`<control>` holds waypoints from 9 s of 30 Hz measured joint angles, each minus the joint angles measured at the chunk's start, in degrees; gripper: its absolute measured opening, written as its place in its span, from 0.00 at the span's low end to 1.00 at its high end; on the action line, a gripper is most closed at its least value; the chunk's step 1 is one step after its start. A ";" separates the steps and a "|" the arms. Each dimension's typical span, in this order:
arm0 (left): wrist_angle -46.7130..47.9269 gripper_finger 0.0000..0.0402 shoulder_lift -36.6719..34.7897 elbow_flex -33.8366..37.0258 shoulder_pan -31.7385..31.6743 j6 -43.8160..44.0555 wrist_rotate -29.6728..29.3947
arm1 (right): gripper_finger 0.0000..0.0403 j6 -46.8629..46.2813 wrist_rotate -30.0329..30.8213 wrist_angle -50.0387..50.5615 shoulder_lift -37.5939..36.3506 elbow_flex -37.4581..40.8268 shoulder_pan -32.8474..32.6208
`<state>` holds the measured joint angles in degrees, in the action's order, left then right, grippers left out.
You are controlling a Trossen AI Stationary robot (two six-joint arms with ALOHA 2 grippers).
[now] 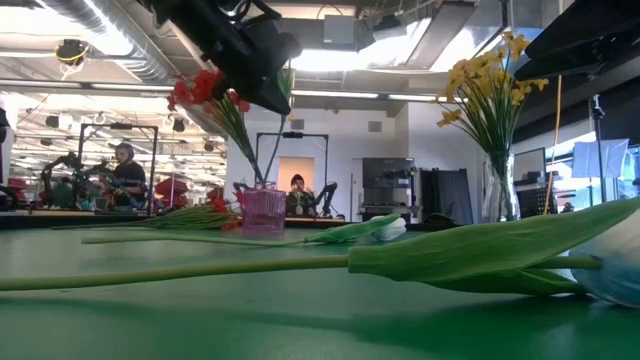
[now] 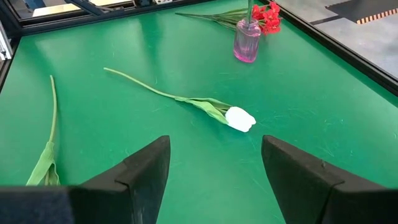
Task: Sort flowers into vase by color
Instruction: Put the left red tulip into the pink vase, then put the red tulip into the pink vase
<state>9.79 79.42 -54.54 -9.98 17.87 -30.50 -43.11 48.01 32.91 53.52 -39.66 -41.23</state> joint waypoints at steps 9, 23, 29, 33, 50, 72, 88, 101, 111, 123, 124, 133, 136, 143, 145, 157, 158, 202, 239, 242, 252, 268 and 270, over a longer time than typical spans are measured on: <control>-1.33 0.01 -0.01 0.35 -0.02 2.53 -0.11 | 0.63 -0.11 0.00 0.02 -0.01 0.00 0.00; -12.53 0.01 -0.07 7.64 -0.15 3.00 0.14 | 0.63 -0.11 -0.01 0.20 0.00 0.00 0.00; -21.86 0.01 -0.07 9.59 -1.46 3.02 6.02 | 0.63 -0.09 -0.02 0.20 0.00 0.00 0.00; -23.33 0.01 -0.07 9.62 -1.64 3.02 6.45 | 0.63 -0.09 -0.01 0.17 -0.01 0.00 0.00; -22.20 0.01 -0.07 9.62 -1.64 2.58 6.47 | 0.63 -0.07 0.44 0.17 0.00 0.00 0.00; -20.68 0.08 -0.07 9.60 -1.62 0.98 7.54 | 0.63 -0.04 1.05 0.17 -0.02 0.00 0.00; -18.93 0.32 0.00 9.60 0.19 -0.92 7.71 | 0.63 -0.04 1.05 0.20 0.00 0.00 0.00; -12.40 0.39 -0.48 9.29 2.84 -1.44 7.28 | 0.63 -0.04 0.94 0.22 0.00 0.00 0.00; 8.08 0.40 -0.79 0.49 8.04 0.57 0.70 | 0.63 -0.04 0.90 0.22 0.00 0.00 0.00; 28.31 0.40 -0.79 -7.81 16.46 7.91 -4.62 | 0.63 -0.07 0.83 0.22 0.00 0.00 0.00; 29.79 0.40 -0.81 -8.10 17.03 9.03 -4.73 | 0.63 -0.07 0.83 0.24 -0.01 0.00 0.00; 44.32 0.40 -0.79 -8.22 20.11 20.60 -6.32 | 0.63 -0.45 -0.10 0.24 0.00 0.00 0.00; 49.27 0.40 -0.79 -8.22 20.78 24.71 -7.52 | 0.63 -0.59 -0.71 0.25 0.00 0.00 0.00; 61.72 0.40 -0.79 -8.22 21.25 29.35 -10.58 | 0.63 -0.15 -0.59 0.44 0.00 0.00 0.00; 64.46 0.40 -0.79 -7.82 21.24 31.85 -10.65 | 0.63 -0.59 -2.15 0.43 0.00 0.00 0.00; 52.82 0.30 -0.81 5.86 19.13 31.54 -3.62 | 0.63 -1.40 -2.14 3.08 0.00 0.00 0.00; 49.90 0.30 -0.81 6.34 19.46 30.43 -2.07 | 0.63 -1.42 -2.24 3.12 0.00 0.00 0.00; 16.09 0.29 -0.85 6.67 33.36 23.17 4.60 | 0.63 -3.23 -51.95 -10.23 32.01 -0.28 -10.67; 10.52 0.29 -0.85 4.86 33.36 21.12 4.67 | 0.11 -2.91 -42.00 4.62 32.43 -2.18 -10.49; 8.23 0.29 -0.92 2.24 33.36 18.63 4.63 | 0.05 -2.51 -42.08 10.29 32.52 -5.00 -10.39; 6.02 0.29 -0.92 -4.43 33.36 14.83 4.65 | 0.07 1.80 -45.11 14.05 32.37 -13.26 -10.47; -7.05 0.29 4.67 -4.50 29.08 7.08 16.17 | 0.04 13.60 -34.03 16.70 32.30 -17.73 3.32; -7.08 0.29 5.10 -4.50 28.42 7.08 17.16 | 0.04 14.98 -34.05 16.68 32.30 -17.73 5.13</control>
<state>2.71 84.52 -59.05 18.44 24.95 -13.34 -28.14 13.96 49.58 85.82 -57.39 -36.10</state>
